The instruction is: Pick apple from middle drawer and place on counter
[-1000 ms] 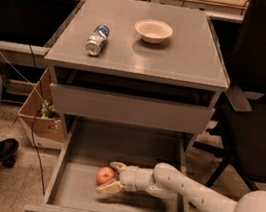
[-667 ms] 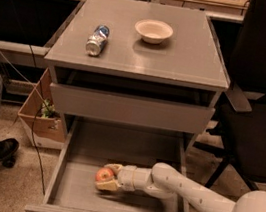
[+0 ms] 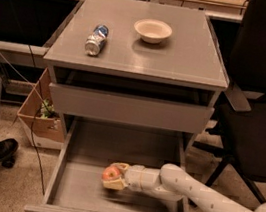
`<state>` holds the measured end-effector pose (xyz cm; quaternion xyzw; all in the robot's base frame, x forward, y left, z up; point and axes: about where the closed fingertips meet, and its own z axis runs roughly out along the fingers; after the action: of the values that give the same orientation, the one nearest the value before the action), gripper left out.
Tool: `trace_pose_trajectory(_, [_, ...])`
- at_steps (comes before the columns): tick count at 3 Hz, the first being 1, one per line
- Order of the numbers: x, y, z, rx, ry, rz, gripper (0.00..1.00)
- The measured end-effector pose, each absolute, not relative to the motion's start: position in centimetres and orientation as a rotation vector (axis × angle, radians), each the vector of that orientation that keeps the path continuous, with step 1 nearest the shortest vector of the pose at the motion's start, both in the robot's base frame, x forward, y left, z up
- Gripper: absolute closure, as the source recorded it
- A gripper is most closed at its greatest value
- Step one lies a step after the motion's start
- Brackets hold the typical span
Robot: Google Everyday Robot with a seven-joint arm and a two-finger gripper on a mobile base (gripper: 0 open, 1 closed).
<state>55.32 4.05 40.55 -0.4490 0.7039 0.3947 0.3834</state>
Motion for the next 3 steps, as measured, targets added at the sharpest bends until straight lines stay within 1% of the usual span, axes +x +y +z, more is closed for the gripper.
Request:
trace_pose_trajectory(1, [55.2,-0.3,44.7,-1.160,1.799,0.948,1.00])
trace_pose_trajectory(2, [55.7,-5.9,51.7,-1.232,1.800,0.835,1.00])
trace_pose_trajectory(3, [56.6,-9.1,58.0,-1.297,1.787,0.712,1.00])
